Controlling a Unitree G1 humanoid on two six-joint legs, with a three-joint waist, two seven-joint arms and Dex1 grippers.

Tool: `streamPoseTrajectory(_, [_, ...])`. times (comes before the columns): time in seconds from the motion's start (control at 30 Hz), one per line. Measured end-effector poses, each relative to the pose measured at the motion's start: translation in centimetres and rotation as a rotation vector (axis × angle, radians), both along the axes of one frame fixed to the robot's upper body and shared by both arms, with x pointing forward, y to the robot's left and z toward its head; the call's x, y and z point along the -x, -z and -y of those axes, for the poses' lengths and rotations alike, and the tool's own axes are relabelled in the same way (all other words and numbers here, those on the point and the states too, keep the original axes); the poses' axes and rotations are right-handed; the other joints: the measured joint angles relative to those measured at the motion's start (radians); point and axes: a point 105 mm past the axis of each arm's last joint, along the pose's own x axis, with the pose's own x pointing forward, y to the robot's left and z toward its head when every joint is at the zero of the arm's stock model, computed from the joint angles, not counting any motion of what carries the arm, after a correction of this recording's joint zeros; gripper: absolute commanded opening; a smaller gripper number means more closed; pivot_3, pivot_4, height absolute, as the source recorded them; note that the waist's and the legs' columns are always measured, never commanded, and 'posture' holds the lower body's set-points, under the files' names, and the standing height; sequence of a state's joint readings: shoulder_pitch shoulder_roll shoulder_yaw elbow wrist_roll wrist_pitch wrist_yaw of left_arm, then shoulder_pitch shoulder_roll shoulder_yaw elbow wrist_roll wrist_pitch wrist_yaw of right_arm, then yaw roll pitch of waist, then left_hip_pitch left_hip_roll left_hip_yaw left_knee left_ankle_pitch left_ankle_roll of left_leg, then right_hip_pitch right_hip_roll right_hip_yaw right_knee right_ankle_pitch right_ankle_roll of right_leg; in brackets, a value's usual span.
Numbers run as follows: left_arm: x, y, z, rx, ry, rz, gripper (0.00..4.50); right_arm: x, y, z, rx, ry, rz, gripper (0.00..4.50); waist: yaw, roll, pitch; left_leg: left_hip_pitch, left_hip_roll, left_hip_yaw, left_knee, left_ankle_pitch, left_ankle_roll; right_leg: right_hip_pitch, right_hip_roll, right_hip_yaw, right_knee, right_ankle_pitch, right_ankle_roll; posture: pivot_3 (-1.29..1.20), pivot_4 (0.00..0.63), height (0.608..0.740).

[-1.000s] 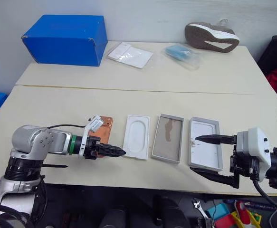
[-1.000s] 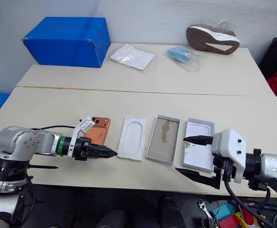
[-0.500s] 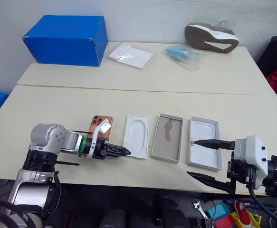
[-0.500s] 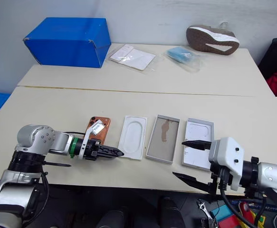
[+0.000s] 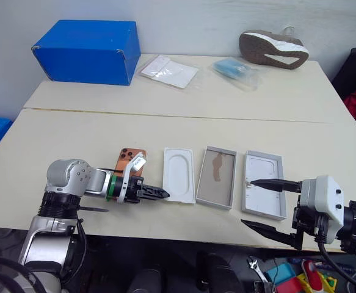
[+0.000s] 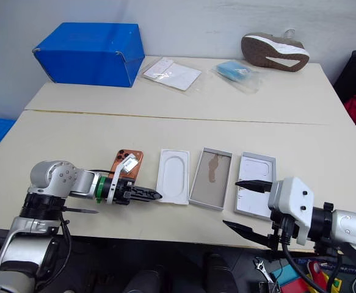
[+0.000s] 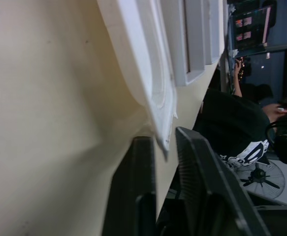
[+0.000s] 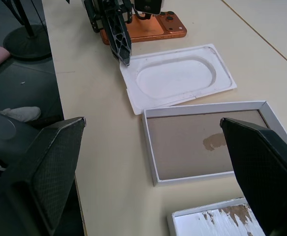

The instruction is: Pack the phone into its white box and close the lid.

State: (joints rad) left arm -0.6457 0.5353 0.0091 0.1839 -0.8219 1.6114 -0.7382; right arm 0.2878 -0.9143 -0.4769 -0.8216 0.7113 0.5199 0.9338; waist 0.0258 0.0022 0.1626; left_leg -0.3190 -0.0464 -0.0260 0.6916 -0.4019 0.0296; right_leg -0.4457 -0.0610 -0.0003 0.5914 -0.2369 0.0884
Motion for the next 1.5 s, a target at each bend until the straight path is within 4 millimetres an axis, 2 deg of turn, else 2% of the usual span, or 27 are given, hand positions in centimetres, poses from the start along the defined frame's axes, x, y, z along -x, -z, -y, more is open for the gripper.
streamPoseTrajectory(0.37, [-0.6, -0.2, -0.2, 0.064, -0.06, -0.004, 0.04, 0.0, 0.0, -0.1, 0.007, -0.012, 0.01, 4.5, 0.0, 0.0, 0.0, 0.001, 0.0, 0.0, 0.003, 0.0, -0.001, 0.001, 0.0, 0.0, 0.001, 0.0, 0.0, 0.0, 0.15, 0.74])
streamPoseTrajectory(0.47, [-0.5, -0.4, -1.1, 0.063, -0.076, -0.003, 0.04, -0.2, 0.2, -0.6, 0.017, -0.043, 0.012, 4.5, -0.007, 0.0, 0.0, 0.001, 0.001, 0.0, 0.003, 0.0, -0.002, 0.0, 0.0, 0.0, 0.002, 0.0, 0.0, 0.0, 0.15, 0.74])
streamPoseTrajectory(0.63, [0.2, -1.3, -3.9, 0.043, -0.11, 0.006, 0.04, -1.4, 1.4, -1.8, 0.072, -0.113, 0.009, 4.5, -0.018, -0.003, 0.001, 0.0, 0.001, -0.001, 0.002, 0.001, -0.004, -0.001, 0.001, 0.0, 0.002, 0.0, -0.001, 0.0, 0.15, 0.74])
streamPoseTrajectory(0.77, [1.3, -2.2, -5.0, 0.069, -0.106, 0.03, 0.04, -3.5, 4.0, -2.3, 0.154, -0.139, -0.029, 4.5, -0.021, -0.004, 0.002, -0.001, 0.0, -0.002, 0.002, 0.001, -0.003, -0.001, 0.0, -0.001, 0.002, -0.001, -0.001, 0.0, 0.15, 0.74])
streamPoseTrajectory(0.9, [1.8, -2.1, -5.4, 0.083, -0.126, 0.028, 0.0, -5.5, 6.0, -2.6, 0.197, -0.129, -0.059, 3.26, -0.013, -0.004, 0.002, -0.002, 0.0, -0.004, 0.002, 0.001, -0.003, -0.002, -0.001, -0.004, 0.002, -0.001, -0.001, 0.0, 0.15, 0.74])
streamPoseTrajectory(1.07, [2.5, -2.4, -5.7, 0.105, -0.14, 0.044, 0.0, -6.3, 8.0, -3.2, 0.235, -0.161, -0.086, 1.46, -0.011, -0.004, 0.002, -0.003, 0.0, -0.006, 0.002, 0.001, -0.003, -0.002, -0.001, -0.006, 0.002, -0.001, -0.001, 0.0, 0.15, 0.74])
streamPoseTrajectory(1.2, [2.9, -2.3, -5.6, 0.098, -0.14, 0.05, 0.0, -6.6, 8.8, -3.5, 0.251, -0.183, -0.085, 0.04, -0.011, -0.003, 0.002, -0.003, 0.0, -0.006, 0.002, 0.001, -0.003, -0.002, -0.001, -0.006, 0.002, -0.001, -0.001, 0.0, 0.15, 0.74])
streamPoseTrajectory(1.33, [2.9, -2.6, -5.8, 0.104, -0.155, 0.062, 0.0, -6.4, 8.6, -3.8, 0.251, -0.215, -0.076, 0.04, -0.011, -0.003, 0.002, -0.003, 0.0, -0.007, 0.002, 0.001, -0.003, -0.001, -0.001, -0.007, 0.002, -0.001, -0.001, 0.0, 0.15, 0.74])
streamPoseTrajectory(1.5, [2.9, -2.8, -5.6, 0.11, -0.159, 0.07, 0.0, -6.3, 7.9, -6.0, 0.194, -0.28, -0.063, 0.04, -0.015, -0.003, 0.002, -0.003, 0.0, -0.008, 0.002, 0.001, -0.005, -0.001, -0.001, -0.008, 0.002, -0.001, -0.002, 0.0, 0.15, 0.74])
